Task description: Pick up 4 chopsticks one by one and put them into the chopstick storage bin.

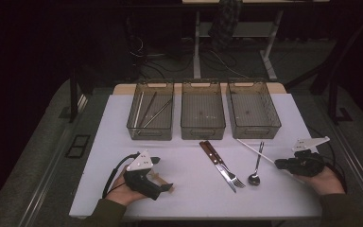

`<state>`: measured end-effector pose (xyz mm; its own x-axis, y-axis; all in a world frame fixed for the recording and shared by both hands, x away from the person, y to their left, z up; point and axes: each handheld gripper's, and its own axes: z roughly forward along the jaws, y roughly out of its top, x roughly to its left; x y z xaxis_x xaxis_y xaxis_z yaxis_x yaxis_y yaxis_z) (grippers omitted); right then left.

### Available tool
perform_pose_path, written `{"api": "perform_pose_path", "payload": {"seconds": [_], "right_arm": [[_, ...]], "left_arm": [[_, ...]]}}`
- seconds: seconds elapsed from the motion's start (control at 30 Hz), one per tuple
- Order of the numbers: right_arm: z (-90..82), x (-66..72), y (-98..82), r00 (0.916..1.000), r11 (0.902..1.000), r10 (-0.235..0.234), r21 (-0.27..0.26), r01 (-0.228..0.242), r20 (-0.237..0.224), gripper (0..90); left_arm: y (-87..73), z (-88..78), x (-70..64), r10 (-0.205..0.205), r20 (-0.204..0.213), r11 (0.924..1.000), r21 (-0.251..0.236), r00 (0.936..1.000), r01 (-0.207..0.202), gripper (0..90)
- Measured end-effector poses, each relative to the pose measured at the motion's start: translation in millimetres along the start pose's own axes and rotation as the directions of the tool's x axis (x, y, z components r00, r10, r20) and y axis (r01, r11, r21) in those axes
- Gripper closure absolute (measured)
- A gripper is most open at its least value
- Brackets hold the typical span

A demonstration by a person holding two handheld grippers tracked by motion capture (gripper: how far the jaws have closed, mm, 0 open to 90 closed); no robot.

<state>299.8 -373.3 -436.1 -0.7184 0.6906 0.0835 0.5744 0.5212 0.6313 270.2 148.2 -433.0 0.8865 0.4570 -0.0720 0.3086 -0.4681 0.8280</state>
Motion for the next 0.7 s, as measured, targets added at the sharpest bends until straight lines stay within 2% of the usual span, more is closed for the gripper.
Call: {"api": "perform_pose_path", "payload": {"seconds": [0.33, 0.7], "right_arm": [[-6.7, 6.1, 6.7, 0.9993, 0.9992, -0.025, -0.032, 0.024, -0.029, 83.9], [-8.9, 21.3, 21.0, 0.9956, 0.9965, -0.060, -0.063, 0.055, -0.072, 83.9]], "left_arm": [[0.1, 0.1, -0.1, 0.000, 0.000, 1.0000, -0.001, 1.0000, 0.000, 0.0], [-0.1, 0.4, -0.2, -0.002, 0.000, 1.0000, -0.001, 1.0000, 0.002, 0.0]]}}
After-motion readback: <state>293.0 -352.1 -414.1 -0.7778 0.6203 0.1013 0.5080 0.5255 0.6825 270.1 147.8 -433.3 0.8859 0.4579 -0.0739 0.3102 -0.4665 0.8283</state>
